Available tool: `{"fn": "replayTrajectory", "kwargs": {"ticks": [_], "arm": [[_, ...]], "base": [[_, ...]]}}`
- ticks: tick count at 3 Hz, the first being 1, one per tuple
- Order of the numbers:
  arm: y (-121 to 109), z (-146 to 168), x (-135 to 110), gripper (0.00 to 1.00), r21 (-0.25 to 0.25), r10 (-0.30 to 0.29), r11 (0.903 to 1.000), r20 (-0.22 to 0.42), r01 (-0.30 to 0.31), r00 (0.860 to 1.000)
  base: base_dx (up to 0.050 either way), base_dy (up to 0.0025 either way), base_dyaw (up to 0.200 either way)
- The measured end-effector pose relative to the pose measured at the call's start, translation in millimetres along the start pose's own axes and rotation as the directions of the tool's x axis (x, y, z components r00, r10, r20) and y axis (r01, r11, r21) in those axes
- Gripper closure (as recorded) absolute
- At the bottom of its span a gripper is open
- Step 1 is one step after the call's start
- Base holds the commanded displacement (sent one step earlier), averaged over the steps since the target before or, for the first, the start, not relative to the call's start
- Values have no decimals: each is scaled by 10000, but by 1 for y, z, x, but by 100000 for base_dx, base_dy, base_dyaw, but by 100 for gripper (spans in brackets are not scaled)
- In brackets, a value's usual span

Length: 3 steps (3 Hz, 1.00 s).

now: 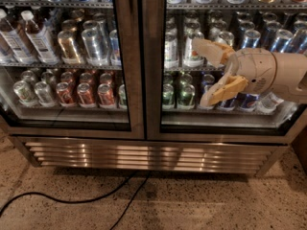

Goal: Open right fridge door

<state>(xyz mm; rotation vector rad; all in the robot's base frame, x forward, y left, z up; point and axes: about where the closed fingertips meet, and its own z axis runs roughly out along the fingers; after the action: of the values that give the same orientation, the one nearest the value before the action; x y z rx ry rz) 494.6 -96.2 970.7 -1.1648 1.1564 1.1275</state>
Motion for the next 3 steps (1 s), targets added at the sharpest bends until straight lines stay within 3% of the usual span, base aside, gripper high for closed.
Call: {"fn": "replayTrajectory", "kwargs": {"ticks": [1,2,3], "arm": [[3,-6,-44,0,-538,-77,9983,2267,205,9739],[5,-12,-72,0,-829,-70,9958,3527,387,9357],[5,-12,-72,0,-829,-71,9958,3525,387,9358]], "base": [[0,0,0],[0,0,0],[0,0,0]]}}
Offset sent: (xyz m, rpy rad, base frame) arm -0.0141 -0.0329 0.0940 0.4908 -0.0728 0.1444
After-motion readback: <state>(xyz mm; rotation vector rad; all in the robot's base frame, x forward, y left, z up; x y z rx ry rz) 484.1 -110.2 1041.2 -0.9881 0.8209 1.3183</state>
